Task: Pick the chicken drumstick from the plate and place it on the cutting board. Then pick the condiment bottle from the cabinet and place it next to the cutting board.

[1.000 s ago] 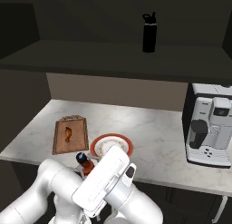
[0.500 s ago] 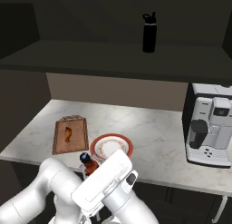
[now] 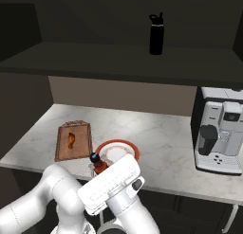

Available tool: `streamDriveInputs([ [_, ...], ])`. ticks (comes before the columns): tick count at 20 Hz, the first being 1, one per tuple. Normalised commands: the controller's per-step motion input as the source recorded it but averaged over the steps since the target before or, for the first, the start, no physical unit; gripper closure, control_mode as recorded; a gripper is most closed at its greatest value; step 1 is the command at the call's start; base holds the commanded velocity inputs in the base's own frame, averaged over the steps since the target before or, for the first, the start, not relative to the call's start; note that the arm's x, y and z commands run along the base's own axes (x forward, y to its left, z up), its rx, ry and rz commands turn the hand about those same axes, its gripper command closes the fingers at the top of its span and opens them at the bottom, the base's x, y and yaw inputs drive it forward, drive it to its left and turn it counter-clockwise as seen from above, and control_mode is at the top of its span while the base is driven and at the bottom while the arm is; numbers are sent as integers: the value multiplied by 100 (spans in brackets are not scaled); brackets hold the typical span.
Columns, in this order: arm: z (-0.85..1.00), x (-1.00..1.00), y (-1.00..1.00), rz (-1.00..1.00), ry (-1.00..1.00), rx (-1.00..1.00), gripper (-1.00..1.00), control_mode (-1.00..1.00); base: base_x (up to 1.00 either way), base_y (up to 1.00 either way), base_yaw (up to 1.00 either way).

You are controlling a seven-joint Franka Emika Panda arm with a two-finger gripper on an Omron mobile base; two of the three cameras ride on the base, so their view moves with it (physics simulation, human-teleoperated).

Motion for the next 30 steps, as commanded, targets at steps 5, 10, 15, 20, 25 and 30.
streamDriveInputs([
  [5,-1,27,-6,-8,0,5,100,-100,0,0,0],
  [10,0,16,-14,-7,0,3,100,-100,0,0,0],
  [15,-1,8,-20,-8,0,3,100,-100,0,0,0],
  [20,-6,1,-22,-10,0,2,100,-100,0,0,0],
  [25,-12,3,-11,-9,0,3,100,-100,0,0,0],
  [30,-18,12,-2,-8,0,4,100,-100,0,0,0],
])
